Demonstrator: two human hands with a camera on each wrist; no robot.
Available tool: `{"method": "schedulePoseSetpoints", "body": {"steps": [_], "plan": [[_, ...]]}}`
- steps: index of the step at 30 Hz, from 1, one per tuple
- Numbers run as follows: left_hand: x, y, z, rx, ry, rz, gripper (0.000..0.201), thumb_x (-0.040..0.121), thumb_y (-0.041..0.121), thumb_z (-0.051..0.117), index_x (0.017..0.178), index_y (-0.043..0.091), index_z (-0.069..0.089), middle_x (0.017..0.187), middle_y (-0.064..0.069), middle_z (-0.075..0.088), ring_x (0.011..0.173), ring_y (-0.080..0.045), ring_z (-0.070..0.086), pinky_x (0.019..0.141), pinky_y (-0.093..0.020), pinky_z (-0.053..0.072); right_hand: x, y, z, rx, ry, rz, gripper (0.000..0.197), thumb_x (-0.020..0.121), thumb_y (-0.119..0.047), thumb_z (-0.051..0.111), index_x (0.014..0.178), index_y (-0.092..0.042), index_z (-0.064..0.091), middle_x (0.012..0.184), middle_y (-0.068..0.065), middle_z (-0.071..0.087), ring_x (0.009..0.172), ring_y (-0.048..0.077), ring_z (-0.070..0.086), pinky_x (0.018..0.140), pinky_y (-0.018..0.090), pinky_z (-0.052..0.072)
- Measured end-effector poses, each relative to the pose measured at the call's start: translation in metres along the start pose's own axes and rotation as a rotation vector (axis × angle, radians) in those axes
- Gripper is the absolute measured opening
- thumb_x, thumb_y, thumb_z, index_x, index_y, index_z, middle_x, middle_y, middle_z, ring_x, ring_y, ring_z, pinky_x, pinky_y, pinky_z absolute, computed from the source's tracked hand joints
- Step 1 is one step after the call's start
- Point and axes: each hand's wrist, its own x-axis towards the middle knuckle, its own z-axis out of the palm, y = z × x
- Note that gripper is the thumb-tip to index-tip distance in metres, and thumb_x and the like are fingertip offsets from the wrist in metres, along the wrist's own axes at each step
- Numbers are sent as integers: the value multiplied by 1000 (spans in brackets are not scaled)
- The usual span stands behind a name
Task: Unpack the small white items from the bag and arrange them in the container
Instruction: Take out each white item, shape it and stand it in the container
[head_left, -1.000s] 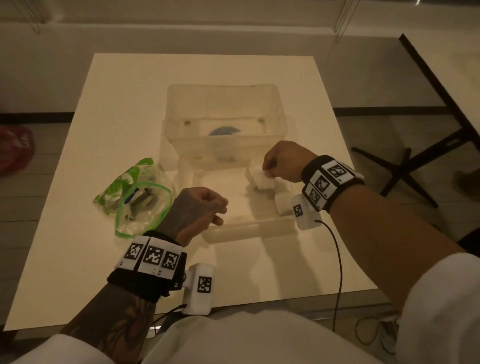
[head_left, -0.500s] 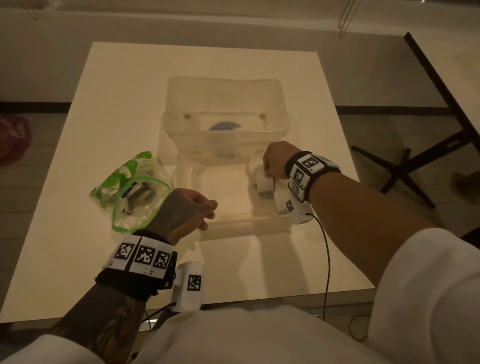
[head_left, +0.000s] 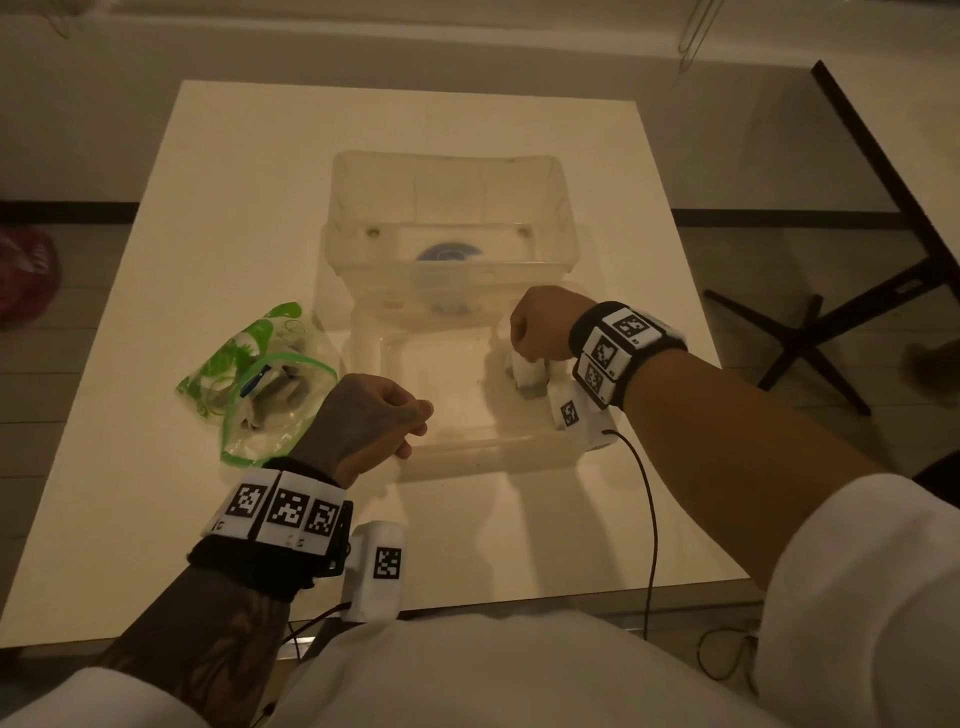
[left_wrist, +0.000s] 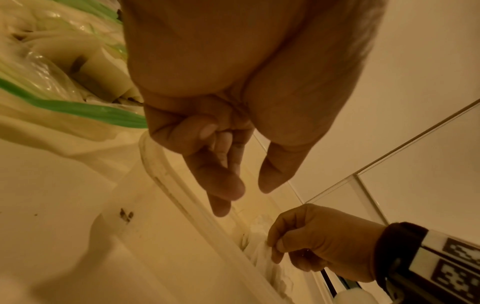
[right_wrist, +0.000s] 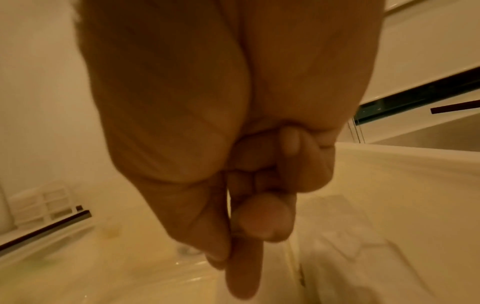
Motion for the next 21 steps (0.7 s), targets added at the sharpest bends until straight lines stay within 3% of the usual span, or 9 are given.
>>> {"method": "schedulePoseSetpoints", "body": {"steps": [3, 7, 10, 15, 17, 19, 21], "plan": [[-1, 1, -1, -2, 7, 6, 16, 91, 27, 65, 81, 14, 66, 78, 1, 73, 60, -17, 67, 69, -35, 58, 2, 3, 8, 50, -34, 58, 27, 79, -12, 68, 105, -13, 72, 100, 6, 70, 87, 21, 65, 73, 31, 53], [-3, 1, -4, -17, 49, 21, 16, 92, 25, 63, 83, 13, 65, 80, 0, 72, 59, -16, 64, 57, -27, 50, 0, 2, 6, 139, -70, 103, 28, 76, -6, 71, 103, -13, 71, 78, -2, 65, 64, 11, 61, 53, 22, 46], [-3, -1, -7, -30, 115, 48, 15, 92, 23, 62, 82, 12, 65, 77, -1, 71, 58, -16, 61, 54, -26, 48, -1, 2, 3, 160, -64, 110, 27, 78, -7, 70, 104, -13, 71, 76, -3, 65, 58, 7, 60, 46, 18, 42], [5, -15, -18, 12, 292, 50, 14, 89, 17, 61, 77, 13, 64, 74, -4, 67, 67, -18, 60, 61, -29, 48, -5, 1, 0, 161, -52, 95, 27, 81, -7, 67, 108, -10, 70, 79, -2, 65, 64, 9, 61, 51, 21, 46], [9, -25, -25, 114, 412, 64, 14, 89, 13, 58, 80, 7, 66, 74, -8, 65, 73, -22, 59, 66, -30, 46, -9, 0, -4, 104, -61, 65, 24, 85, -6, 65, 109, -5, 69, 97, 6, 68, 86, 20, 66, 72, 33, 56], [15, -35, -31, 227, 459, 32, 19, 92, 9, 50, 83, -1, 64, 73, -11, 59, 76, -26, 58, 63, -28, 40, -13, 1, -7, 104, -19, 45, 20, 86, -5, 64, 105, -4, 69, 105, 10, 67, 99, 26, 64, 87, 36, 54], [20, -45, -32, 329, 419, -44, 23, 96, 7, 43, 97, -4, 63, 83, -10, 60, 88, -28, 59, 73, -31, 44, -17, 0, -10, 198, 36, 35, 14, 85, -5, 64, 98, -7, 70, 100, 8, 68, 93, 23, 64, 81, 34, 53]]}}
